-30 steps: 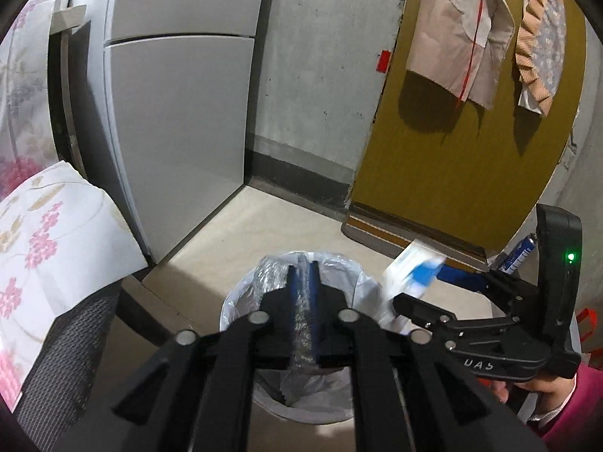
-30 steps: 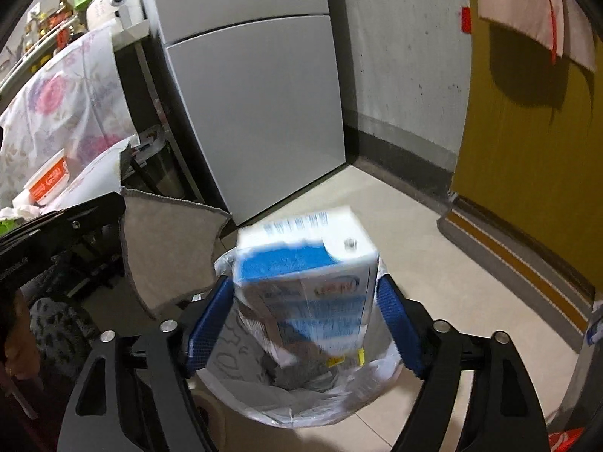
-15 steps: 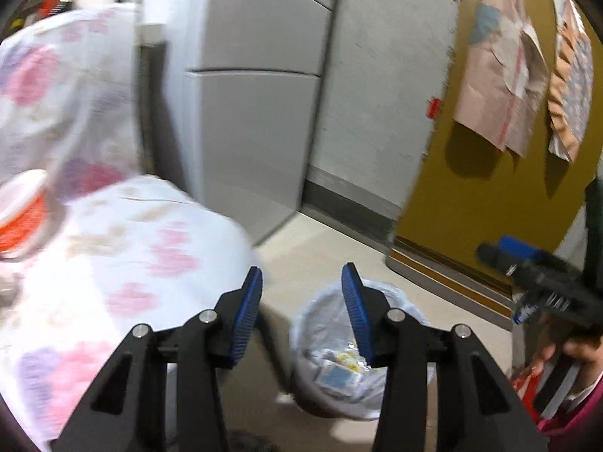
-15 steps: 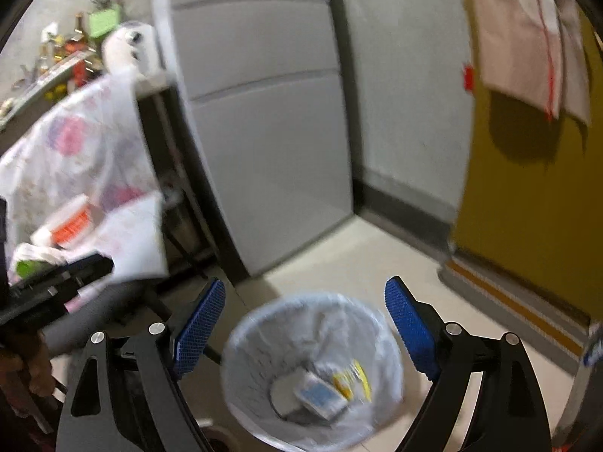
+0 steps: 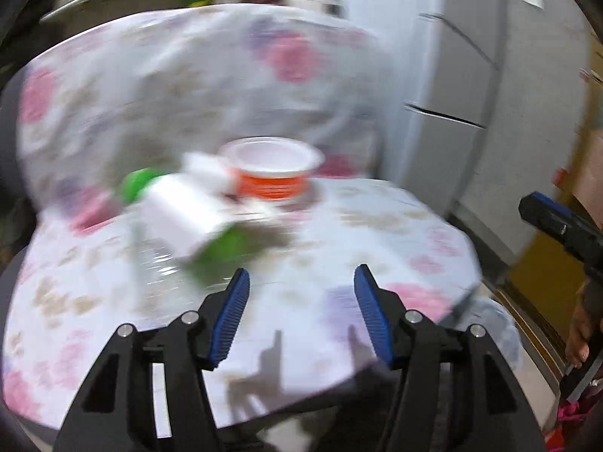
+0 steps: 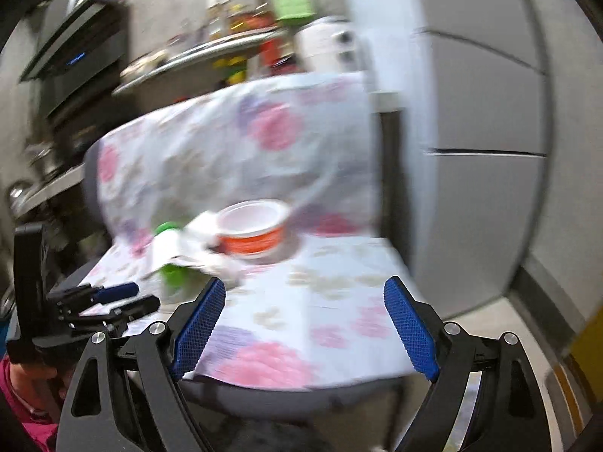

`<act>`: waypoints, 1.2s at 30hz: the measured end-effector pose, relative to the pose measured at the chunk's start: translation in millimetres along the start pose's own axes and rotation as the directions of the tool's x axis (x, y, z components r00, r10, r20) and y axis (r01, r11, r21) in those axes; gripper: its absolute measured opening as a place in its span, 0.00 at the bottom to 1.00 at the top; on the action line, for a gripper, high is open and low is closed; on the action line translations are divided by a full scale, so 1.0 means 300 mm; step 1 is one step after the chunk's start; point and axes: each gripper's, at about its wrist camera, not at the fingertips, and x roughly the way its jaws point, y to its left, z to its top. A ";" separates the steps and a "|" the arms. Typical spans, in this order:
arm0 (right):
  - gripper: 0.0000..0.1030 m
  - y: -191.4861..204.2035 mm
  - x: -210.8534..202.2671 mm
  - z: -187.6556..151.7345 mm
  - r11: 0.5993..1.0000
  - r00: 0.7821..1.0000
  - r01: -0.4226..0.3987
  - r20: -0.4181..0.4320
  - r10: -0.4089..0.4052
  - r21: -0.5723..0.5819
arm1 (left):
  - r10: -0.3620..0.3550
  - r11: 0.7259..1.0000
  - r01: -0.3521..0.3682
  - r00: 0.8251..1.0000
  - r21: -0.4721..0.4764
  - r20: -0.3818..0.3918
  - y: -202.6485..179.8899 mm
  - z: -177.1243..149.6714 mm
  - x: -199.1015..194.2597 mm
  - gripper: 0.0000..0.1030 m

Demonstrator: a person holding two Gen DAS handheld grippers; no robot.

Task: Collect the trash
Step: 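Move both tools back toward the chair, then grasp the crumpled white tissue with the right gripper and lift it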

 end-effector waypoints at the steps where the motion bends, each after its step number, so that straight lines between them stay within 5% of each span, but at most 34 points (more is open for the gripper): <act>1: 0.75 0.039 0.051 0.013 0.999 1.000 -0.022 -0.021 0.022 -0.023 | 0.037 0.999 -0.037 0.999 -0.028 0.000 0.054 0.000 -0.008 0.55; 3: 0.62 0.095 0.145 0.027 0.997 0.996 -0.061 -0.068 0.057 -0.053 | 0.092 0.993 -0.092 0.996 -0.078 -0.002 0.153 0.006 -0.018 0.55; 6: 0.54 0.174 0.297 0.036 0.987 0.984 -0.113 -0.150 0.095 -0.116 | 0.146 0.980 -0.144 0.989 -0.139 0.002 0.270 0.020 -0.025 0.55; 21: 0.53 0.347 0.733 0.005 0.908 0.934 -0.176 -0.356 0.032 -0.381 | 0.168 0.958 -0.166 0.986 -0.235 -0.012 0.429 0.105 0.099 0.55; 25: 0.40 0.342 0.745 -0.005 0.908 0.935 -0.150 -0.354 0.002 -0.391 | 0.165 0.958 -0.165 0.986 -0.232 -0.022 0.422 0.096 0.107 0.55; 29: 0.01 0.280 0.677 0.013 0.936 0.943 -0.153 -0.331 0.042 -0.317 | 0.164 0.959 -0.166 0.986 -0.228 -0.027 0.409 0.085 0.096 0.55; 33: 0.01 0.205 0.551 0.049 0.964 0.959 -0.157 -0.267 0.096 -0.216 | 0.154 0.964 -0.154 0.988 -0.217 -0.019 0.377 0.089 0.079 0.57; 36: 0.01 0.156 0.450 0.066 0.979 0.969 -0.143 -0.222 0.109 -0.143 | 0.144 0.970 -0.143 0.990 -0.197 -0.009 0.331 0.098 0.073 0.69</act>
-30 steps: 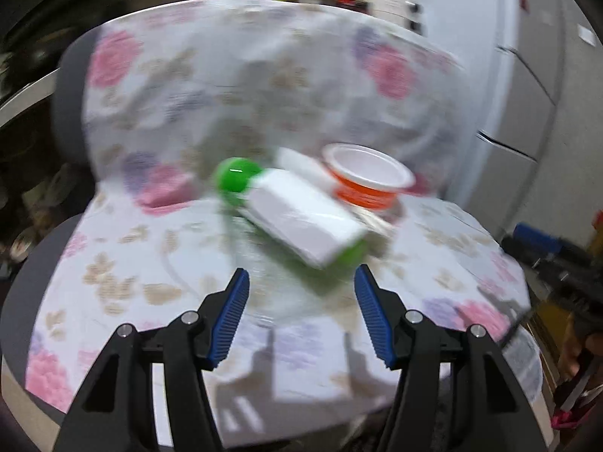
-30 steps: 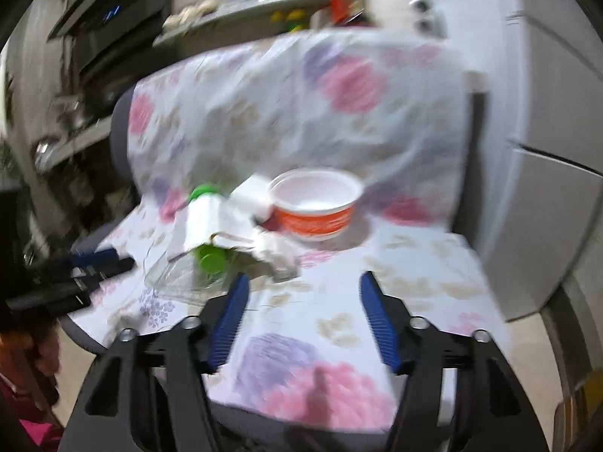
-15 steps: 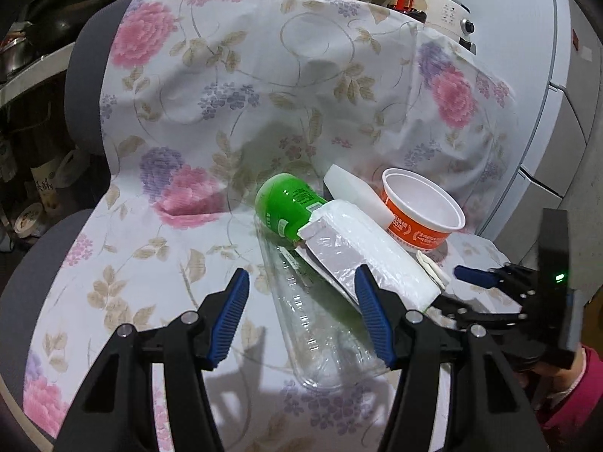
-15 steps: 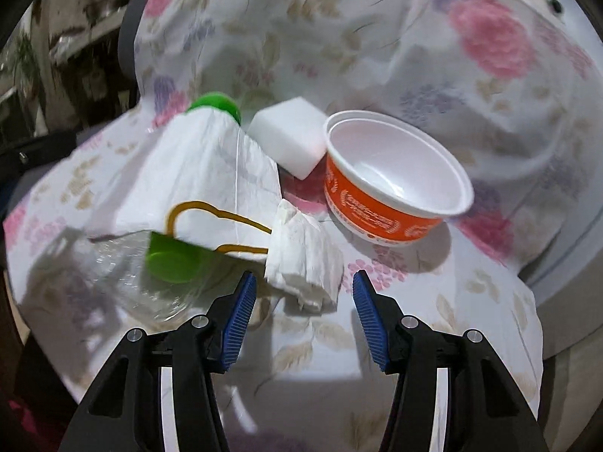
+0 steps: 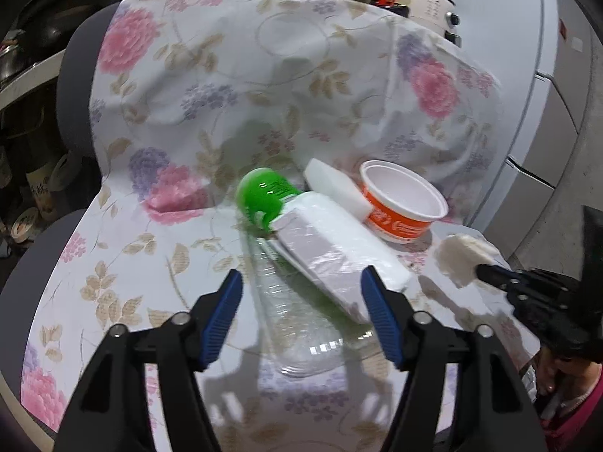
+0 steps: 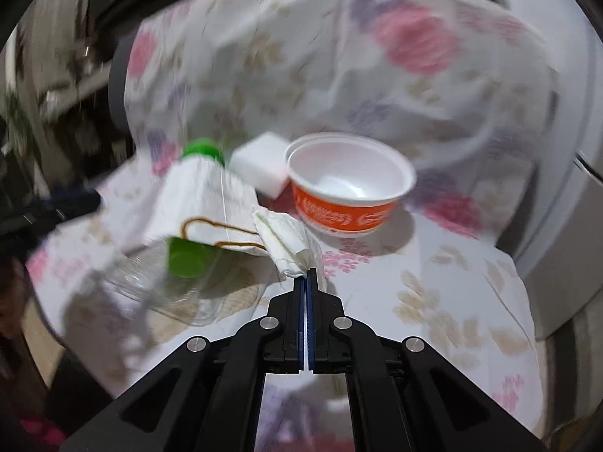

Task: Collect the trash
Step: 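Grasp the crumpled white tissue with the right gripper and lift it, then grasp the white plastic bag with the left gripper while the right holds the tissue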

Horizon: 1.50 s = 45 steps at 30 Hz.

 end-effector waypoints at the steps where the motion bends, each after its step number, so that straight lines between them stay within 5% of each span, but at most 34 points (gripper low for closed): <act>1: 0.01 -0.006 -0.024 -0.002 1.000 1.000 0.005 0.010 -0.005 0.011 | -0.005 1.000 0.005 1.000 0.004 0.001 -0.014 0.002 0.000 0.72; 8: 0.01 -0.039 -0.149 -0.030 0.996 0.994 0.071 0.084 -0.075 0.052 | 0.004 0.998 -0.006 0.999 -0.065 -0.042 -0.147 0.072 0.099 0.83; 17: 0.01 -0.070 -0.179 -0.063 0.994 0.992 0.075 0.094 -0.082 0.081 | 0.208 0.977 -0.211 0.974 -0.021 -0.091 -0.250 0.085 0.249 0.83; 22: 0.01 -0.075 -0.181 -0.073 0.993 0.992 0.078 0.095 -0.087 0.089 | 0.264 0.964 -0.265 0.956 0.009 -0.126 -0.229 0.066 0.281 0.69; 29: 0.01 -0.073 -0.181 -0.076 0.993 0.992 0.079 0.095 -0.087 0.088 | 0.175 0.982 -0.182 0.975 -0.040 -0.137 -0.178 0.051 0.257 0.51; 31: 0.01 -0.067 -0.185 -0.079 0.992 0.991 0.085 0.098 -0.094 0.091 | 0.136 0.988 -0.144 0.983 -0.061 -0.120 -0.160 0.056 0.239 0.41; 33: 0.01 -0.063 -0.189 -0.079 0.991 0.990 0.090 0.100 -0.100 0.097 | 0.092 0.992 -0.099 0.991 -0.076 -0.100 -0.148 0.066 0.223 0.18; 35: 0.01 -0.060 -0.196 -0.077 0.991 0.989 0.092 0.103 -0.102 0.100 | 0.025 0.995 -0.033 0.996 -0.093 -0.084 -0.136 0.078 0.206 0.11; 45: 0.01 -0.066 -0.238 -0.050 0.988 0.986 0.073 0.140 -0.092 0.137 | -0.117 0.988 0.128 0.986 -0.091 0.122 -0.099 0.180 -0.029 0.10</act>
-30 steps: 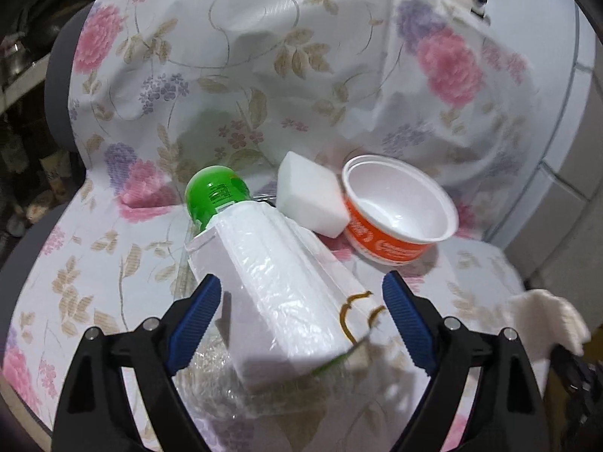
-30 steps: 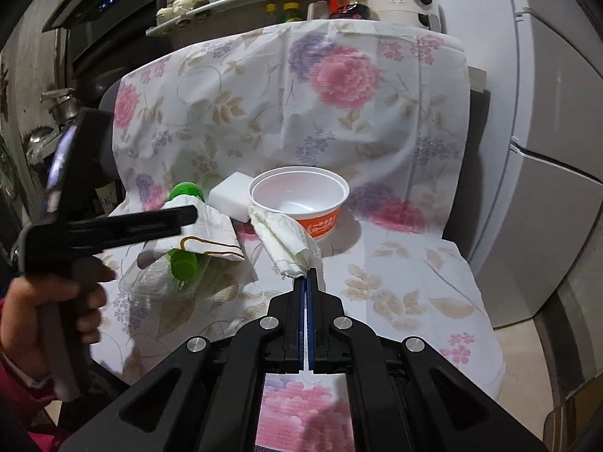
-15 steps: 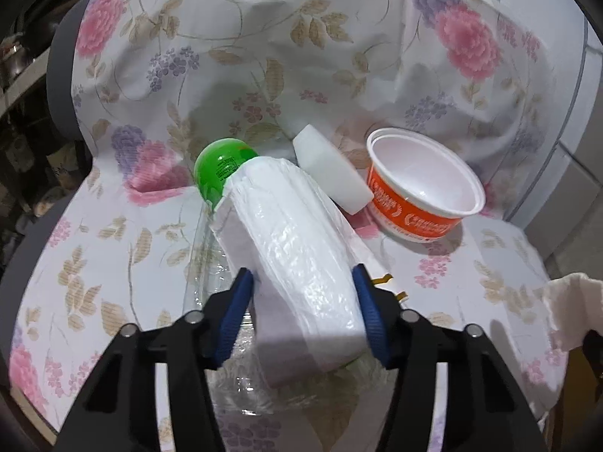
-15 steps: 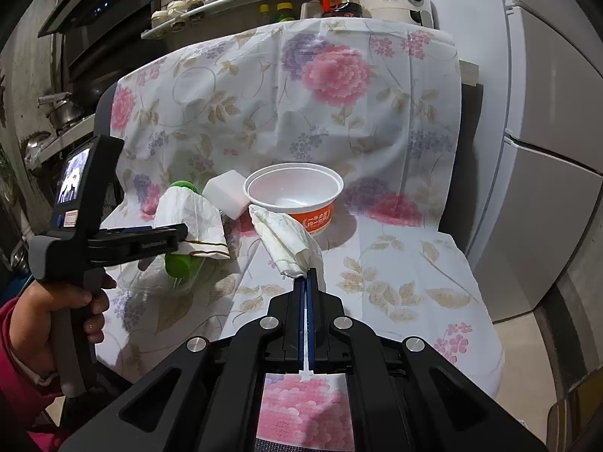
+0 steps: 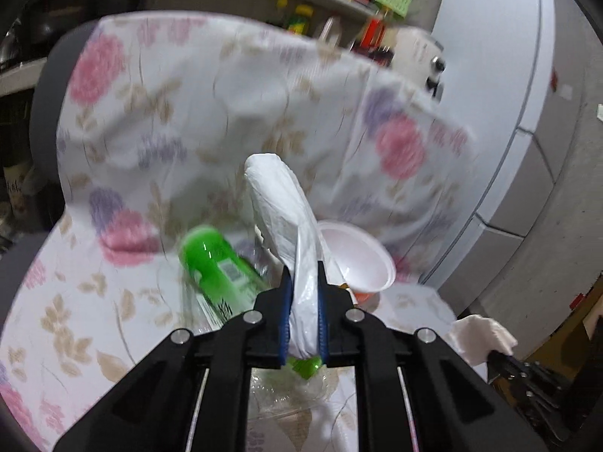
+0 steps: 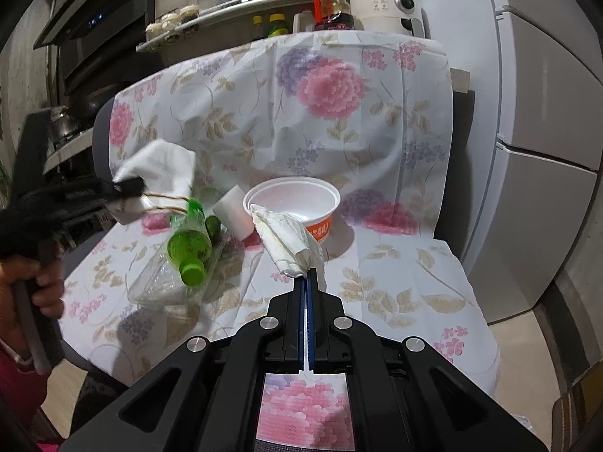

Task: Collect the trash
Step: 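Grasp the white plastic bag with the left gripper while the right holds the tissue, then carry bag and tissue over the bin and open both grippers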

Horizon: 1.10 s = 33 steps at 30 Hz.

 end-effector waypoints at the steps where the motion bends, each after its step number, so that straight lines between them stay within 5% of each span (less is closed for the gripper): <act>1: 0.01 -0.007 -0.005 0.001 1.000 1.000 -0.010 0.006 0.009 0.015 | -0.006 1.000 0.006 1.000 0.007 -0.001 -0.009 0.006 -0.021 0.10; 9: 0.01 -0.075 -0.055 -0.026 0.993 0.999 -0.041 0.027 0.038 0.112 | -0.058 0.994 0.062 0.997 0.087 -0.045 -0.143 -0.113 -0.071 0.10; 17: 0.01 -0.201 -0.223 -0.125 0.982 0.992 0.102 0.054 -0.112 0.157 | -0.233 0.951 0.245 0.969 0.190 -0.087 -0.369 -0.295 -0.051 0.10; 22: 0.01 -0.318 -0.365 -0.240 0.949 0.970 0.231 0.030 -0.243 0.216 | -0.352 0.882 0.383 0.923 0.274 -0.156 -0.546 -0.414 -0.040 0.10; 29: 0.01 -0.488 -0.563 -0.444 0.850 0.910 0.395 -0.024 -0.413 0.348 | -0.482 0.740 0.559 0.829 0.373 -0.284 -0.818 -0.618 -0.024 0.10; 33: 0.01 -0.556 -0.634 -0.550 0.797 0.875 0.460 -0.050 -0.481 0.392 | -0.508 0.697 0.595 0.803 0.400 -0.310 -0.924 -0.712 -0.006 0.10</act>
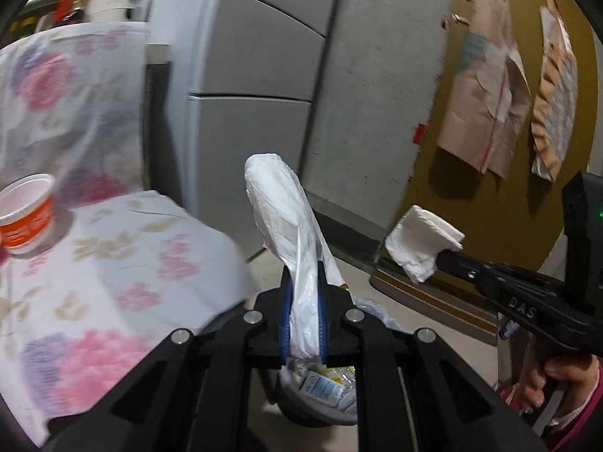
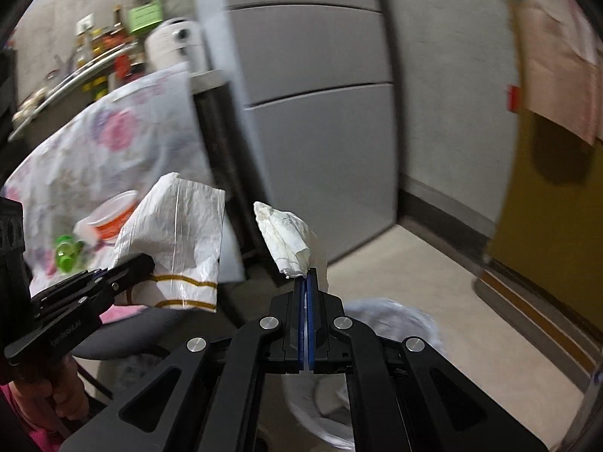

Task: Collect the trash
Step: 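Carry bag and tissue over the bin and open both grippers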

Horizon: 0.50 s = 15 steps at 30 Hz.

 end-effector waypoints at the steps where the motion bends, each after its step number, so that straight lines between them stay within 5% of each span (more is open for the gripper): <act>1: 0.01 -0.034 0.000 -0.023 1.000 1.000 0.017 -0.006 -0.017 0.015 | -0.014 1.000 0.014 1.000 -0.001 -0.010 -0.013 -0.007 0.018 0.10; 11: 0.01 -0.213 0.132 -0.193 0.992 0.989 0.060 -0.139 -0.044 0.113 | -0.080 0.992 0.096 0.982 0.086 -0.170 -0.156 -0.092 0.218 0.10; 13: 0.06 -0.233 0.163 -0.208 0.990 0.986 0.069 -0.161 -0.049 0.124 | -0.075 0.992 0.092 0.981 0.086 -0.179 -0.156 -0.093 0.232 0.18; 15: 0.10 -0.255 0.189 -0.221 0.986 0.981 0.076 -0.187 -0.048 0.146 | -0.070 0.993 0.085 0.981 0.078 -0.179 -0.148 -0.090 0.241 0.37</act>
